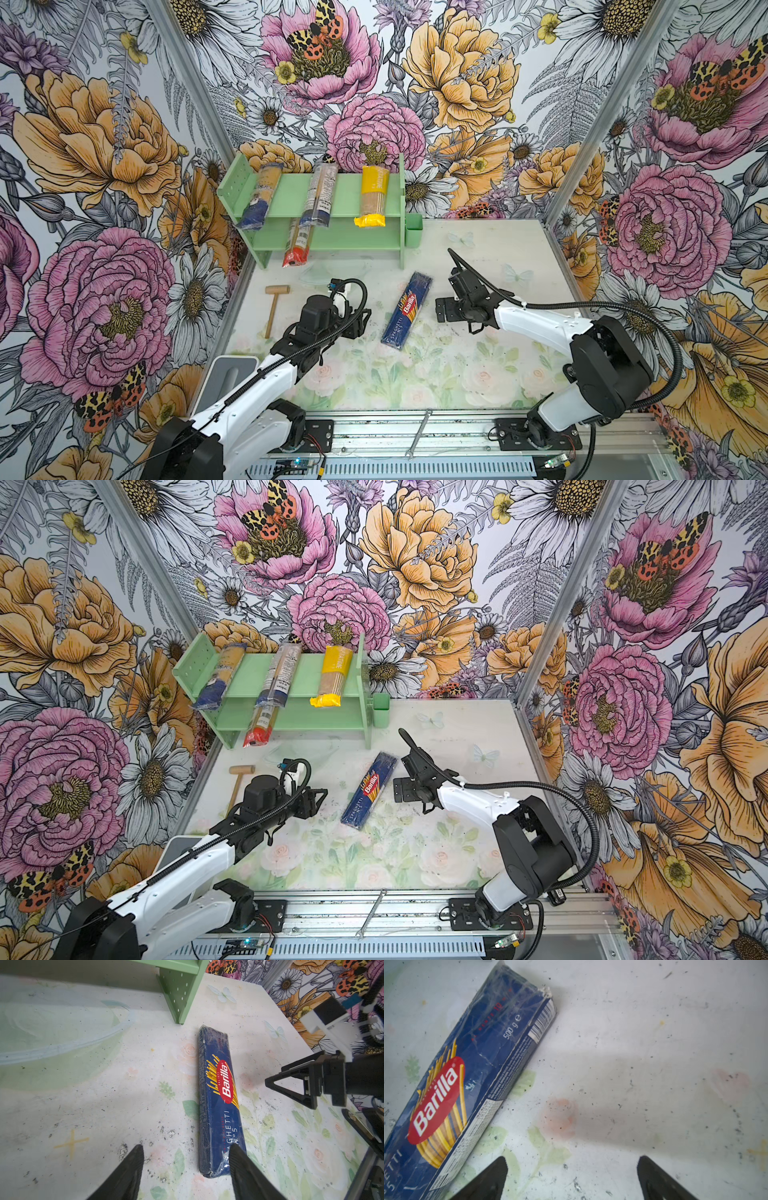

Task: Place and organize the pasta boxes and bags onto the shelf
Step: 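Lower the left gripper over the blue Barilla box's end nearest the robot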

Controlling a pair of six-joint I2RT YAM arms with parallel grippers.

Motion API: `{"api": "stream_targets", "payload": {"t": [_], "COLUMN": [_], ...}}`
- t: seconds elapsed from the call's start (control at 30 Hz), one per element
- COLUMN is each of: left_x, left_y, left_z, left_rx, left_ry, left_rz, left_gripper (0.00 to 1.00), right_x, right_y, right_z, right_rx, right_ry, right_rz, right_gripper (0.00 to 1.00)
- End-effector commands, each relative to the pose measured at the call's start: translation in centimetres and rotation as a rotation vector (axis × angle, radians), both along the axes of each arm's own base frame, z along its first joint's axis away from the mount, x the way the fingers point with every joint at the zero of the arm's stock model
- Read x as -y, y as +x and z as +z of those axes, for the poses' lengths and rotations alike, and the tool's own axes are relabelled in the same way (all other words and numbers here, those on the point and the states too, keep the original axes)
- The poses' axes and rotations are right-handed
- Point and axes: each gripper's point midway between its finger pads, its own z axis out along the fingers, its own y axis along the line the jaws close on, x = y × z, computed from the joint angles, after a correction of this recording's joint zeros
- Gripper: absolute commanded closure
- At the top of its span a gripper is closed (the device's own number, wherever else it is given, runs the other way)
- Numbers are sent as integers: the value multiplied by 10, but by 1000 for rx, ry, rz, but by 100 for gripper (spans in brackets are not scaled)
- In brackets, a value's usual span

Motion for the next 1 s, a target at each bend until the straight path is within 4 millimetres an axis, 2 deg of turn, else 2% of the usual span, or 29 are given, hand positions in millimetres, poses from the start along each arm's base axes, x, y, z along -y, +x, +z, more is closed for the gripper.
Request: {"api": "stream_targets", "payload": {"t": [0.0,0.4,0.77,0.93,0.97], "left_x": [11,63,85,89,88], "left_y": [4,-3,-13,-14,-13], "left_z": [2,-16,-43,-58,-59], "left_rx": [15,42,39,42,46], "left_ry": [-26,47,174,214,223], "left_rz": [-3,-73,-89,-71,-60], "left_gripper": [33,29,29,29,26], "right_x": [4,16,25,26,27], "right_y": [2,6,9,9,9], "right_z": [14,17,15,15,14], "right_rx": [46,50,44,41,40], "right_ry": [22,33,31,35,35], "right_rz": [9,-20,-33,-37,-37], "right_gripper": [0,0,1,1,1]}}
